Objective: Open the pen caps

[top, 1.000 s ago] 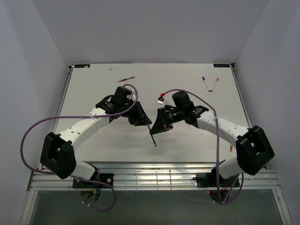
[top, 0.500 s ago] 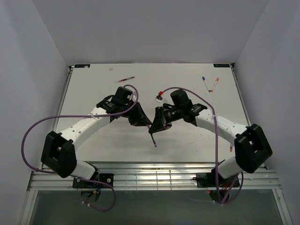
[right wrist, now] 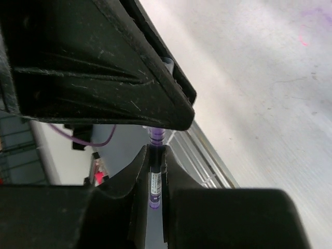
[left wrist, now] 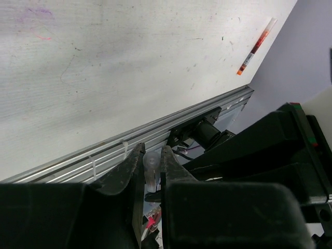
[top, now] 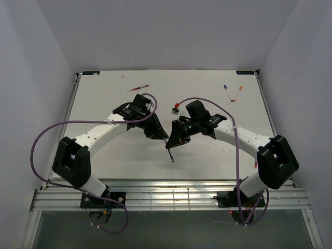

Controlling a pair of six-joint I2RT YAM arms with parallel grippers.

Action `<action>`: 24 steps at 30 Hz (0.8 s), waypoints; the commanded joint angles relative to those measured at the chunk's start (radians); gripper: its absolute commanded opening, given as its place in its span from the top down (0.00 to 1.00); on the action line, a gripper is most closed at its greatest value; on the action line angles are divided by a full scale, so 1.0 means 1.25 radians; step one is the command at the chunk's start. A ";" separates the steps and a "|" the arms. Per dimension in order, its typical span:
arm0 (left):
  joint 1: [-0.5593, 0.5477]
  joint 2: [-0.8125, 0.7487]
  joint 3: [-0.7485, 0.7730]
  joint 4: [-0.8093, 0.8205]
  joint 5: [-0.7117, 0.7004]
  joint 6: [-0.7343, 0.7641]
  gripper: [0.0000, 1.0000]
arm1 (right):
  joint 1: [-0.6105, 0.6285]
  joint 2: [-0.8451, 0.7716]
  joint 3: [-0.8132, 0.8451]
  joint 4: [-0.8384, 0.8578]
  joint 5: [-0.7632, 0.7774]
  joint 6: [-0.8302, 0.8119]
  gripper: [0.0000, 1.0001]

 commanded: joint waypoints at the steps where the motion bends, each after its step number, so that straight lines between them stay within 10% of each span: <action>1: 0.024 0.026 0.079 0.004 -0.014 -0.031 1.00 | 0.044 -0.013 0.029 -0.135 0.115 -0.080 0.92; 9: 0.128 0.200 0.353 -0.162 -0.036 -0.004 1.00 | 0.112 -0.054 0.041 -0.412 0.560 -0.151 0.92; 24: 0.119 0.205 0.203 -0.100 -0.079 0.184 1.00 | -0.110 0.119 0.139 -0.302 0.366 -0.218 0.92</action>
